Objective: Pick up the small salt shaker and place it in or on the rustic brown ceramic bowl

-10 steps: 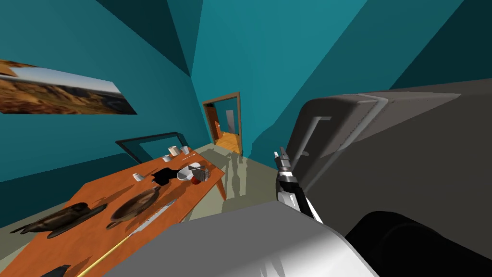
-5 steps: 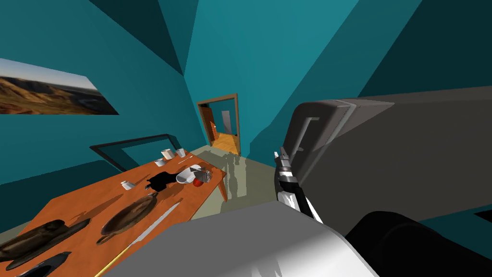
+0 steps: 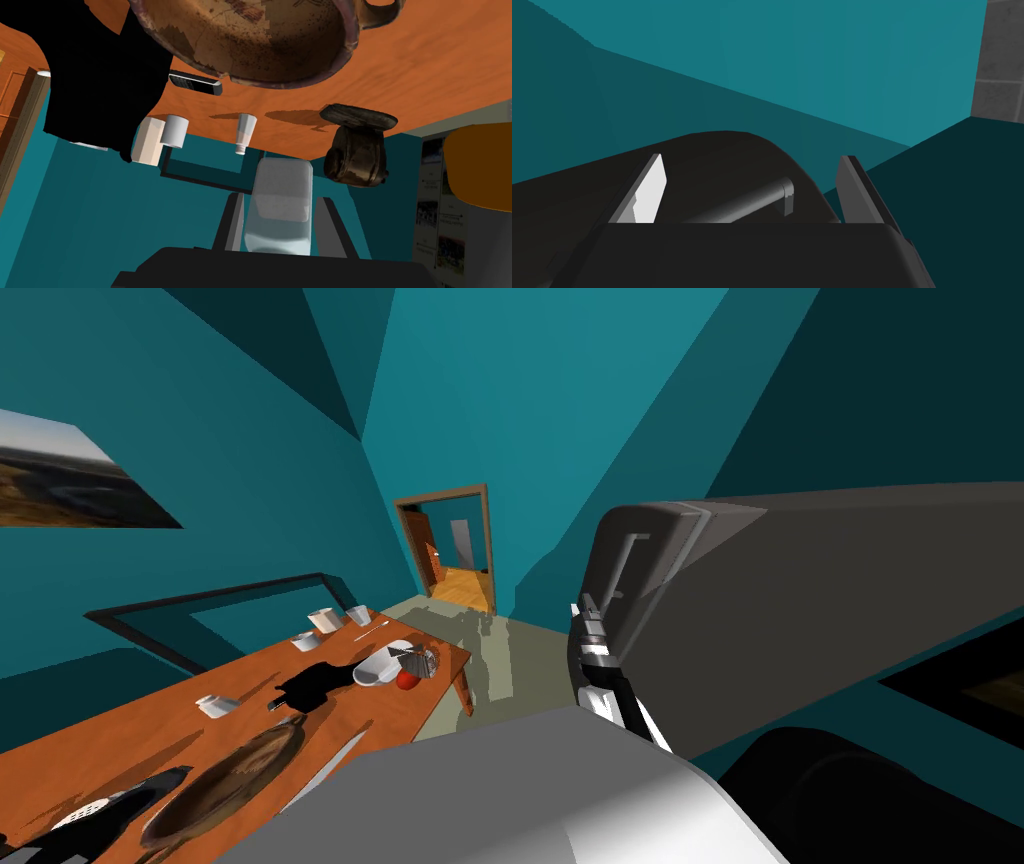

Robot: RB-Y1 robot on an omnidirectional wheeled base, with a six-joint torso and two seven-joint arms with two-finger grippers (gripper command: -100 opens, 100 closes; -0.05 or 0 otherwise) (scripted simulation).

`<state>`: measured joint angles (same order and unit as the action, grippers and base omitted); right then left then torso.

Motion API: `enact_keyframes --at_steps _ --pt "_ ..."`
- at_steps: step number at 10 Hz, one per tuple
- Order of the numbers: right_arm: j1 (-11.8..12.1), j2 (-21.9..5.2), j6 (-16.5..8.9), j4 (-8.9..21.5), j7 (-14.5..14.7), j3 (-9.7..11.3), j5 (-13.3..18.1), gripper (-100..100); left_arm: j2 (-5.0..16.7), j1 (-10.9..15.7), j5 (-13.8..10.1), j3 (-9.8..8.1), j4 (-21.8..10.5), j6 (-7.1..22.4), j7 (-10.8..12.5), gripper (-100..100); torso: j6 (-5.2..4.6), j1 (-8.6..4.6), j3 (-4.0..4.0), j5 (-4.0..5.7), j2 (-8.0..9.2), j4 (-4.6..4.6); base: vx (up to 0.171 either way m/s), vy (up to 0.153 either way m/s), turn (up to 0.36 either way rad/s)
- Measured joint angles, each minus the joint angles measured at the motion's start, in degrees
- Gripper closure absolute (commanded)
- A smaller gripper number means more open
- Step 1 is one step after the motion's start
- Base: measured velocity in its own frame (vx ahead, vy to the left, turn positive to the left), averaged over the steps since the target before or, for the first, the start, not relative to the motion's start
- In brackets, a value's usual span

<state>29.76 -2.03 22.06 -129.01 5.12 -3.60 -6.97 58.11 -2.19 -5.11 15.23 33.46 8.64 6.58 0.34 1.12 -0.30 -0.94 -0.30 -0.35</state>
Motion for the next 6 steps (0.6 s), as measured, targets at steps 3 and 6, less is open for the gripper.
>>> enact_keyframes --at_steps 3,6 --pt "0.0 0.0 0.0 0.0 0.0 0.0 0.0 0 -0.1 1.6 0.1 0.23 -0.1 -0.9 -1.7 -100 0.25 -0.45 0.1 0.08 0.24 -0.02 0.036 0.015 -0.023" --pt "0.0 0.0 0.0 0.0 0.0 0.0 0.0 0 -0.1 1.6 0.1 0.24 -0.1 -1.0 -1.7 -100 0.27 -0.52 0.23 0.1 0.45 0.03 0.0 0.0 0.0"
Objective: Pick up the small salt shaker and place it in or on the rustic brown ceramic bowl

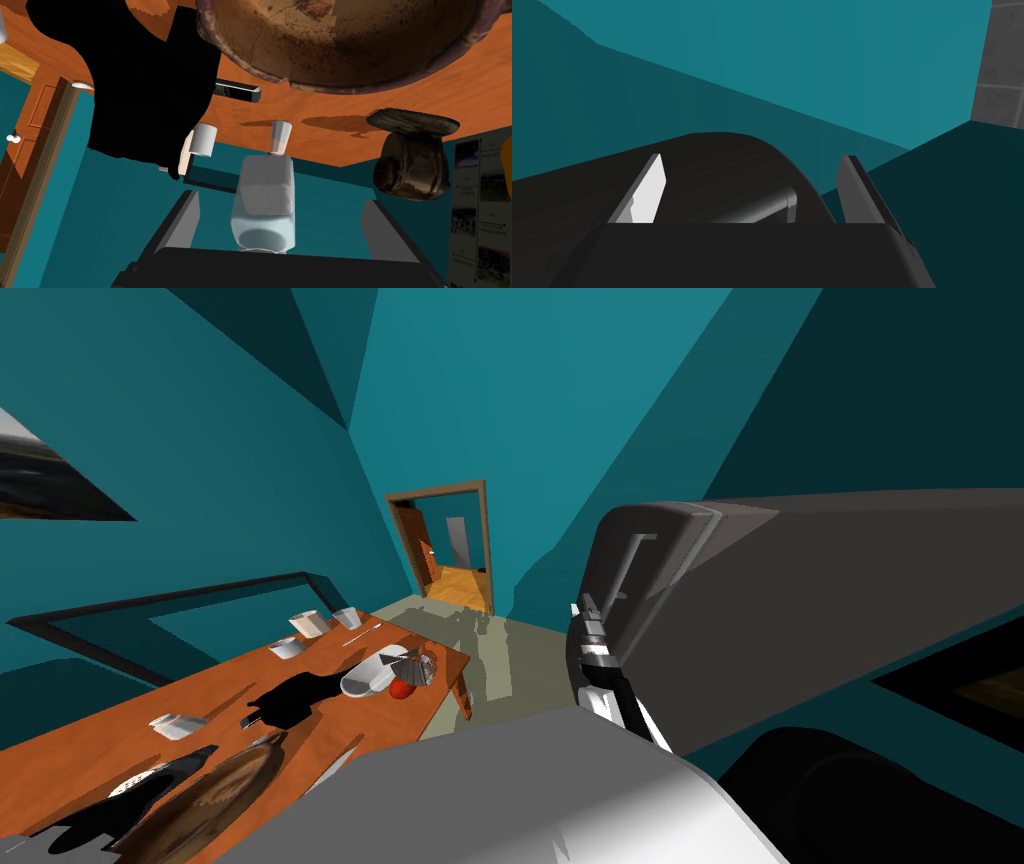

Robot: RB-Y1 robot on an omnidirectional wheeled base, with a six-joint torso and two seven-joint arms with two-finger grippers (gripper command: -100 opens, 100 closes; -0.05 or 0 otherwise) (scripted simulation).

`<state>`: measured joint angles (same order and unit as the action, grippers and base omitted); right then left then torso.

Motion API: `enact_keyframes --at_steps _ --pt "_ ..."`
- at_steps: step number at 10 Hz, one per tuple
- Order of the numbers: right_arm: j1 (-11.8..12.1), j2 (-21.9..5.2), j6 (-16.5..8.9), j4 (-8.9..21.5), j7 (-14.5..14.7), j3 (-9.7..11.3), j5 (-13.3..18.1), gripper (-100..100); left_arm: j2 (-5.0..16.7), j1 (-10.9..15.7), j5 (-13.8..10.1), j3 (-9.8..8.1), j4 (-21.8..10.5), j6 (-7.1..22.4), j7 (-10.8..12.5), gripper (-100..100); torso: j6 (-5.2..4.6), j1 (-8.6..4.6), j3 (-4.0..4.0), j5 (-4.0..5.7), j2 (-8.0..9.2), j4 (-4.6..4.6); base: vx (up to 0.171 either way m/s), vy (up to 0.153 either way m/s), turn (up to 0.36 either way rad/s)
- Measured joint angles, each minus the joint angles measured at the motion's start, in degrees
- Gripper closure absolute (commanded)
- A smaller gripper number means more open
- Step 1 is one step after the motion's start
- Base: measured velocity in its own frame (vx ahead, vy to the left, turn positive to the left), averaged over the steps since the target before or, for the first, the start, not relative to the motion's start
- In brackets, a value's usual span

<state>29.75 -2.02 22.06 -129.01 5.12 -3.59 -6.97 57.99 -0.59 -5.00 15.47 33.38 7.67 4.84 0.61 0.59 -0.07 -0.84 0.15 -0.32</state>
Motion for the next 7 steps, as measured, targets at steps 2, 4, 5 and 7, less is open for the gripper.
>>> enact_keyframes --at_steps 2,4,5,7 --pt "0.0 0.0 0.0 0.0 0.0 0.0 0.0 0 0.0 0.0 0.0 0.0 0.0 0.0 0.0 0 0.0 0.0 0.01 0.0 0.02 0.0 0.0 0.0 0.0" --pt "0.0 0.0 0.0 0.0 0.0 0.0 0.0 0 -0.5 -2.2 0.0 -2.19 2.8 1.8 -0.3 -100 -0.11 0.06 0.13 -0.02 0.24 0.05 -0.089 0.032 -0.351" --pt "0.0 0.0 0.0 0.0 0.0 0.0 0.0 0 -0.7 -3.8 -0.4 -4.14 3.7 2.9 -0.7 -100 -0.01 0.12 0.21 -0.02 0.37 0.08 -0.125 0.04 -0.445" --pt "0.0 0.0 0.0 0.0 0.0 0.0 0.0 0 -1.7 -6.8 -1.6 -7.53 5.0 4.8 -1.8 -100 0.01 0.13 0.27 -0.03 0.46 0.11 -0.078 0.016 -0.127"
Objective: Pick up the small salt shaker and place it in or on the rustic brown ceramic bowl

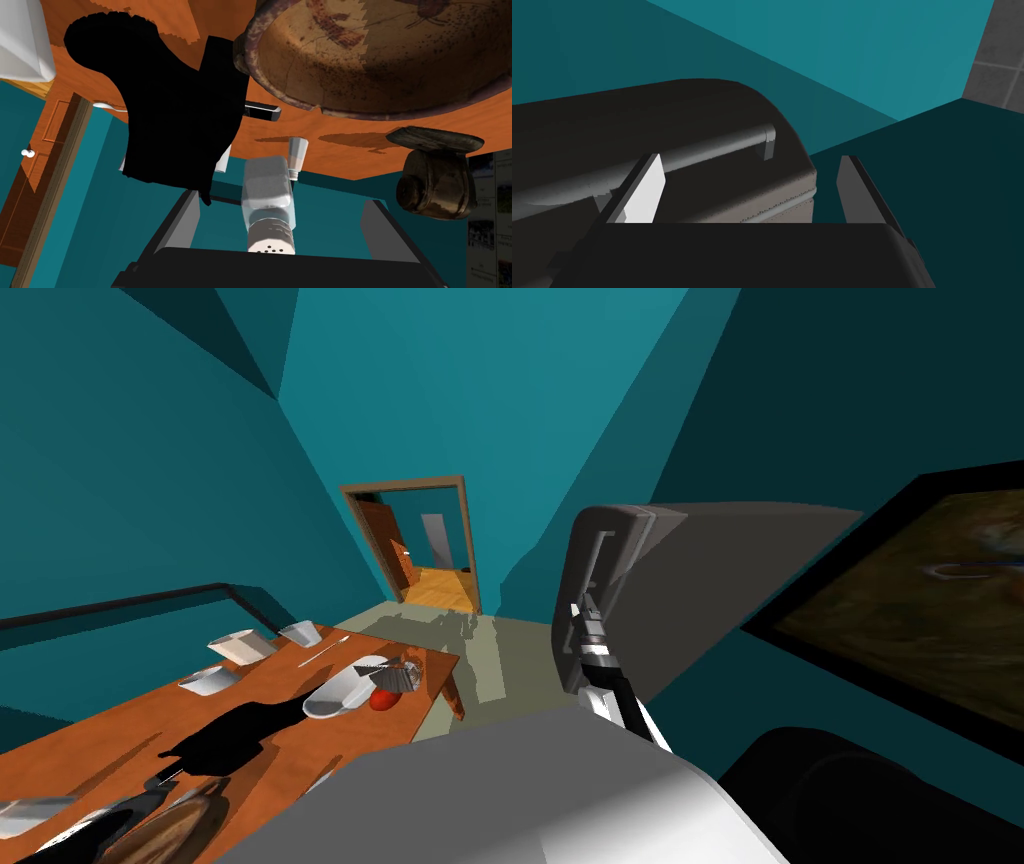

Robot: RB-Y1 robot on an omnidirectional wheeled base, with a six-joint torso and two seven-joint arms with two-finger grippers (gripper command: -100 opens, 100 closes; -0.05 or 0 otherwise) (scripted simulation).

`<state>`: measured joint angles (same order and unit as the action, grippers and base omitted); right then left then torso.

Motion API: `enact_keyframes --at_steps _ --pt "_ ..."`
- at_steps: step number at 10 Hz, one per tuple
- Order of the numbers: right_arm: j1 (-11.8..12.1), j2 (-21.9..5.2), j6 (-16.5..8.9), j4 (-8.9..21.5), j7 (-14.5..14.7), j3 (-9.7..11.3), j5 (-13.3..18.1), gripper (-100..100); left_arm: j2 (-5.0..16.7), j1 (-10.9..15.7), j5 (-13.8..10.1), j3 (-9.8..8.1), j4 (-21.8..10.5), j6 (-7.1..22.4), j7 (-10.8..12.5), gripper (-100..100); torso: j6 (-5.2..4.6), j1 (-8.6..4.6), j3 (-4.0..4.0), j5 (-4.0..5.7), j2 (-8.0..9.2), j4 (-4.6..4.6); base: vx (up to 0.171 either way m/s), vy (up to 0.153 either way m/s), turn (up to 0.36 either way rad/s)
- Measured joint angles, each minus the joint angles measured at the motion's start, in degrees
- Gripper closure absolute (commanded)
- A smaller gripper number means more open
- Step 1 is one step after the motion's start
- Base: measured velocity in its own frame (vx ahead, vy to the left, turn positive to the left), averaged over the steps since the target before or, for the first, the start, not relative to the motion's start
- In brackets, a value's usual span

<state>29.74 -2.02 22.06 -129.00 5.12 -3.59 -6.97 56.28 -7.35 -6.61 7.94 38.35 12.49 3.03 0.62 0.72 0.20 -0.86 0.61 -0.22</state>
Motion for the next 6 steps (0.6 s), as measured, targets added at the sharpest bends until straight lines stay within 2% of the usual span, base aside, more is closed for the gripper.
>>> enact_keyframes --at_steps 1,3,4,5,6 --pt "0.0 0.0 0.0 0.0 0.0 0.0 0.0 0 -0.5 -0.3 0.2 -1.33 -0.9 -0.4 -0.3 -100 0.04 -0.05 -0.1 0.01 -0.17 -0.04 -0.079 0.01 -0.339" --pt "0.0 0.0 0.0 0.0 0.0 0.0 0.0 0 -1.5 -4.4 0.4 -5.88 2.5 2.0 -0.7 -100 -0.01 -0.05 -0.06 0.02 -0.11 -0.02 -0.103 0.008 -0.325" --pt "0.0 0.0 0.0 0.0 0.0 0.0 0.0 0 -2.3 -5.1 -0.1 -7.54 2.4 2.7 -1.5 -100 -0.06 -0.06 -0.01 0.01 0.0 -0.01 -0.108 0.002 -0.324" --pt "0.0 0.0 0.0 0.0 0.0 0.0 0.0 0 -2.3 -7.4 -0.7 -9.61 4.9 4.2 -1.8 -100 -0.01 -0.06 0.0 0.03 -0.02 0.0 -0.042 0.008 -0.057" --pt "0.0 0.0 0.0 0.0 0.0 0.0 0.0 0 -1.9 -8.1 -1.8 -10.61 4.2 4.3 -2.2 -100 0.05 -0.02 -0.1 0.01 -0.19 -0.04 -0.002 0.006 0.047"
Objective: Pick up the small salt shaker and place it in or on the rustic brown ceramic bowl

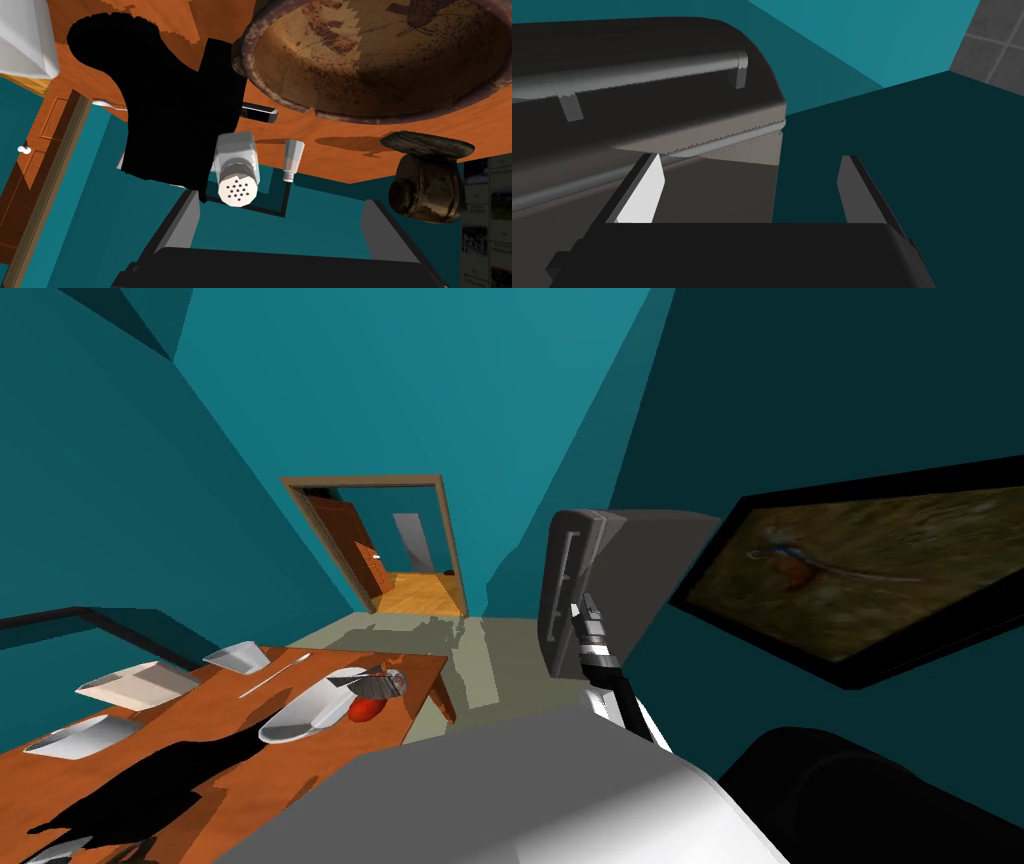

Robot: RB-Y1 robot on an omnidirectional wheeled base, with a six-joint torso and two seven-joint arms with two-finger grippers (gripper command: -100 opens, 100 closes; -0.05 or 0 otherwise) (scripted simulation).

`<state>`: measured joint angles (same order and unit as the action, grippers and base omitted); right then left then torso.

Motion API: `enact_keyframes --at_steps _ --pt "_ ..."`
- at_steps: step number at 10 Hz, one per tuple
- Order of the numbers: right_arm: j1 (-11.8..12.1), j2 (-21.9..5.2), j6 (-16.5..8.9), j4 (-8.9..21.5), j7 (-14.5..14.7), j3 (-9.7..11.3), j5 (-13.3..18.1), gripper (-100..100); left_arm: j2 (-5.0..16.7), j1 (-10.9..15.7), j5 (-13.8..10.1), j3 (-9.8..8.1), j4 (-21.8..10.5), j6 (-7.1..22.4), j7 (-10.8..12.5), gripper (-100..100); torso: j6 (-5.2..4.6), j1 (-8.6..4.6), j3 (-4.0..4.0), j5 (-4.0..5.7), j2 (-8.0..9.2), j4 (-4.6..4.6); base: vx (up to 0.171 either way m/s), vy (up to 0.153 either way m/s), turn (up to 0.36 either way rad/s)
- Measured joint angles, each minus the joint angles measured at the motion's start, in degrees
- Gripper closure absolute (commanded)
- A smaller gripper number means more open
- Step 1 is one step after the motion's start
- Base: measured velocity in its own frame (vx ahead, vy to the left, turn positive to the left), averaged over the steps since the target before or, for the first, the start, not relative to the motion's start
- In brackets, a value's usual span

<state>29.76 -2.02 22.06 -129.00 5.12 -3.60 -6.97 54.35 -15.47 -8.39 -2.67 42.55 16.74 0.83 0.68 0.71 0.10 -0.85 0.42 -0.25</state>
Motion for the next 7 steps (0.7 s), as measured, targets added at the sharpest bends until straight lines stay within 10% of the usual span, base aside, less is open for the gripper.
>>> enact_keyframes --at_steps 7 --pt "0.0 0.0 0.0 0.0 0.0 0.0 0.0 0 -2.2 -8.7 -0.8 -10.38 5.5 5.1 -1.8 -100 0.02 0.01 -0.01 0.0 -0.02 0.0 -0.063 0.0 -0.193"
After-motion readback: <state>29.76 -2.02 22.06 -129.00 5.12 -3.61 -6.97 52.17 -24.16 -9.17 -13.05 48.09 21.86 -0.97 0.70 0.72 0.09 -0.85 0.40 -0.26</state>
